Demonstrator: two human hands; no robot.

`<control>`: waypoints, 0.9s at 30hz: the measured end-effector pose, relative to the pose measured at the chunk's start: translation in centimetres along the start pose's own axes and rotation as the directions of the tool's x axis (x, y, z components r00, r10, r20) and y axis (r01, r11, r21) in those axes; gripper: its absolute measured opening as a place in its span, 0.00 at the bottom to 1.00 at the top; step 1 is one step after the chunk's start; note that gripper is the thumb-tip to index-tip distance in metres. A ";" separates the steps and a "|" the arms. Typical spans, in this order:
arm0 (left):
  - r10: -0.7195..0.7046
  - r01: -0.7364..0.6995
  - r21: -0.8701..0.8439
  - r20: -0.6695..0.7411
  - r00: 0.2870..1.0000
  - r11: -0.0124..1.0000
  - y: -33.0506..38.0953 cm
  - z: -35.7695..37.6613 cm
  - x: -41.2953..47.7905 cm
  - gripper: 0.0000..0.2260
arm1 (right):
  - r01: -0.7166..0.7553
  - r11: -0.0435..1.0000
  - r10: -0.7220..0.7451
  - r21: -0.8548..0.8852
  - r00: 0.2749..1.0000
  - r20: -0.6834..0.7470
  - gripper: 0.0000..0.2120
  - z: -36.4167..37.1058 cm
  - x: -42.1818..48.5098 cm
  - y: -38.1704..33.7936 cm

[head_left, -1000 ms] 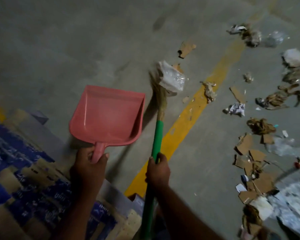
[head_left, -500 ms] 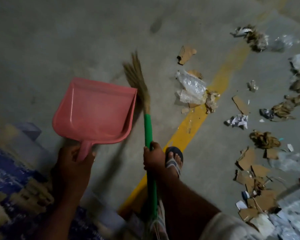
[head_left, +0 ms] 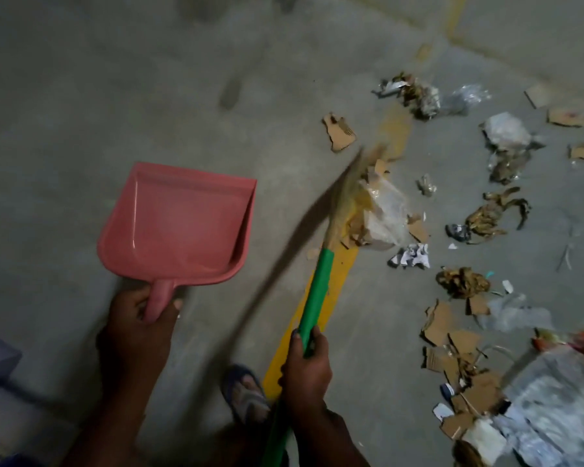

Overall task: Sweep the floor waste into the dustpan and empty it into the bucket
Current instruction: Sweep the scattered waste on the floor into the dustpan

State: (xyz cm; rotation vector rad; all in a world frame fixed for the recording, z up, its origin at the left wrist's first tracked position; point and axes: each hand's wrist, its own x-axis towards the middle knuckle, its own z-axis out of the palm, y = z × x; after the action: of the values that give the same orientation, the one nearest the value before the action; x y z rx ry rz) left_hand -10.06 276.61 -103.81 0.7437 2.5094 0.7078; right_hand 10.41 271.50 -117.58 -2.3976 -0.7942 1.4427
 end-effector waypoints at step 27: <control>0.315 -0.360 0.040 0.399 0.861 0.932 5.5 6.1 17.0 0.15 | -0.145 0.891 0.266 0.430 0.935 -0.236 0.20 3.2 10.4 -14.8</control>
State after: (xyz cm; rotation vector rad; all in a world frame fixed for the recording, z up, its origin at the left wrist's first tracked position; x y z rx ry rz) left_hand -17.85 292.80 -109.66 1.2564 2.0883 0.4700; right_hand 6.52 289.29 -120.07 -2.3301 -0.1463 1.1413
